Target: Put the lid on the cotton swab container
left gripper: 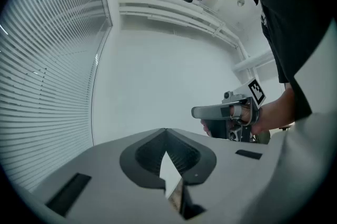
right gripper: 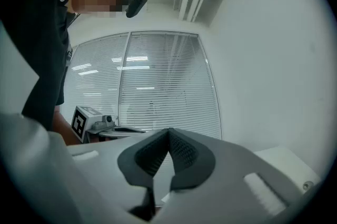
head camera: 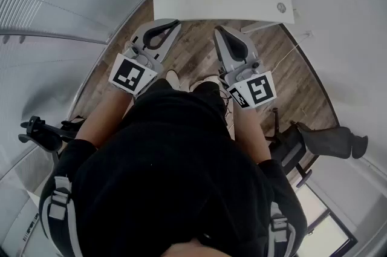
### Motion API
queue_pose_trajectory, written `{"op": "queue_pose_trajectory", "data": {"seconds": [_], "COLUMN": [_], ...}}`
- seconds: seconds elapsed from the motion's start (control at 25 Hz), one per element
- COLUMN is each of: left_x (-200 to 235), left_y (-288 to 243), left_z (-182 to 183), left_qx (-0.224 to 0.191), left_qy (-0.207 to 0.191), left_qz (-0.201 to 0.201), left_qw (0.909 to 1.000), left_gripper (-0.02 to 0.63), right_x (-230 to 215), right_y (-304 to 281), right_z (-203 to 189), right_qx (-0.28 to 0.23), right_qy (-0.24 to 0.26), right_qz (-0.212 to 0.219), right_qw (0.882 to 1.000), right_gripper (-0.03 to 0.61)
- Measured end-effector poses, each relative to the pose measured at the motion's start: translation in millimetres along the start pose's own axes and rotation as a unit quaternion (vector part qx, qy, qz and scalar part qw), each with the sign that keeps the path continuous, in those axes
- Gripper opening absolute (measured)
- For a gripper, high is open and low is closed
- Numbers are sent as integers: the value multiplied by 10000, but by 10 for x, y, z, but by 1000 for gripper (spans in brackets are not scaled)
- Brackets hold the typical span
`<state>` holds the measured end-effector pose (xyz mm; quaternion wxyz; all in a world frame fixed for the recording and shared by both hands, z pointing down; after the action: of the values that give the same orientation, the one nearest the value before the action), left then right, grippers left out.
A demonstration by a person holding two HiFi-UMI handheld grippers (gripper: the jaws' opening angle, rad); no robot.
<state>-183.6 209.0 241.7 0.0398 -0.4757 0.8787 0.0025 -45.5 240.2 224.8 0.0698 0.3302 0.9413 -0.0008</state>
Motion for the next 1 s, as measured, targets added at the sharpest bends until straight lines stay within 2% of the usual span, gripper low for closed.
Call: {"op": "queue_pose_trajectory", "data": {"seconds": [0.24, 0.44, 1.0], "left_x": [-32, -63, -94], "left_y": [96, 142, 77], "left_z": [30, 51, 0], "left_qx": [10, -182, -41], "left_qy": [-18, -44, 31], "left_qz": [45, 21, 33], "left_qw": [10000, 9998, 10000], "left_gripper": [9, 9, 11], "right_x": [115, 129, 44], "right_y": [4, 23, 83], "right_z": [-19, -46, -74], "right_qx": [6, -58, -35], "right_qy": [-7, -234, -240], "right_qz": [83, 85, 8], "right_qw": [10000, 9997, 9997], "right_gripper": [9, 9, 9]}}
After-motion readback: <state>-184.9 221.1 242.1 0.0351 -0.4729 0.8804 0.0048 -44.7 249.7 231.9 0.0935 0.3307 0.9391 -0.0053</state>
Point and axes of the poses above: the fingertips, and each gripper's own axes: y backward along the fingers, x to its left, z out of its top, the point moved 4 cm from there along y, backward along the fingers, and after that the axes turned 3 degrees about -y, right-handed, at the moved point
